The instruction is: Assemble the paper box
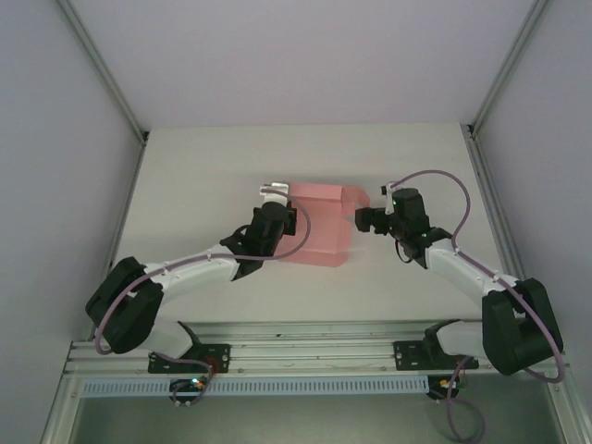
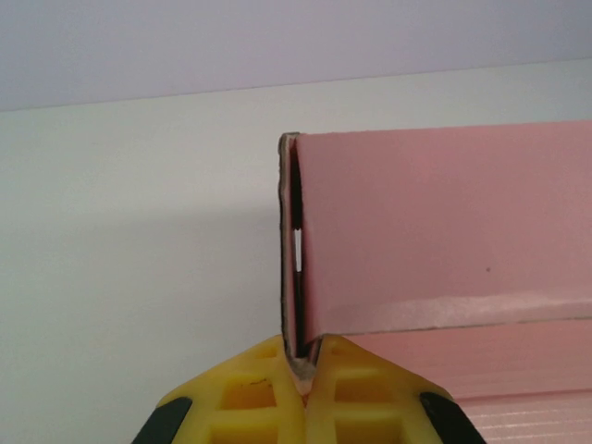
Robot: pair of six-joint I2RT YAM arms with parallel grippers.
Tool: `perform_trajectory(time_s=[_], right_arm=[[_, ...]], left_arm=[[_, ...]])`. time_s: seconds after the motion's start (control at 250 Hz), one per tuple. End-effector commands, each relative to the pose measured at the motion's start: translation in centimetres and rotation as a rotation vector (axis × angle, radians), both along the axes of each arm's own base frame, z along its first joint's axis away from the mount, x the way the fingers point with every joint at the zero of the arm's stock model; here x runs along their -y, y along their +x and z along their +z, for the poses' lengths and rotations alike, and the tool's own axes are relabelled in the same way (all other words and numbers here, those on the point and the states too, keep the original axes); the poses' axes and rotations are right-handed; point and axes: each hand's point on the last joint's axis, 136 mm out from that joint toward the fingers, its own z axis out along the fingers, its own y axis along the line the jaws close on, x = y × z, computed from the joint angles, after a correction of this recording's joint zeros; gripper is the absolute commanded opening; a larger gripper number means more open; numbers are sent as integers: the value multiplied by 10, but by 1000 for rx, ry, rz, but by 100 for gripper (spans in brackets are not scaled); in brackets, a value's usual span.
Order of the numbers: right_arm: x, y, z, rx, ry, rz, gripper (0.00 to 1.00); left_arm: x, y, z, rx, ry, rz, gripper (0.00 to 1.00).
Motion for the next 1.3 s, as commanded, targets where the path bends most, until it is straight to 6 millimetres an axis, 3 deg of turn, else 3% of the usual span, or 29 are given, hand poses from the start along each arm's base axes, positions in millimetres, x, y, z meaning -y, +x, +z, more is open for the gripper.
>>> perform_trajectory(time_s=[0.0, 0.144, 0.28, 0.551, 0.799, 0.99, 1.05, 1.178, 1.294], right_arm=[[-28, 16, 36, 120, 112, 110, 100], [-42, 14, 34, 120, 171, 160, 100], [-56, 13, 14, 87, 194, 159, 100], [-51, 16, 18, 142, 159, 100, 99], [-25, -22, 27, 69, 25, 94, 100], [-6, -50, 66, 132, -42, 120, 100], [3, -49, 78, 163, -20, 99, 100], [21, -33, 81, 109, 71, 63, 98], [2, -14, 81, 71, 112, 196, 96]], left_arm=[[8, 2, 15, 8, -64, -7, 0], [12, 3, 16, -4, -91, -9, 0], [20, 2, 19, -9, -145, -39, 0], [18, 2, 16, -32, -151, -29, 0], [-19, 17, -10, -115, -131, 70, 0], [-48, 20, -18, -159, -139, 101, 0], [-53, 19, -18, -159, -139, 93, 0], [-54, 13, -11, -150, -125, 63, 0], [-48, 9, -4, -140, -138, 11, 0]])
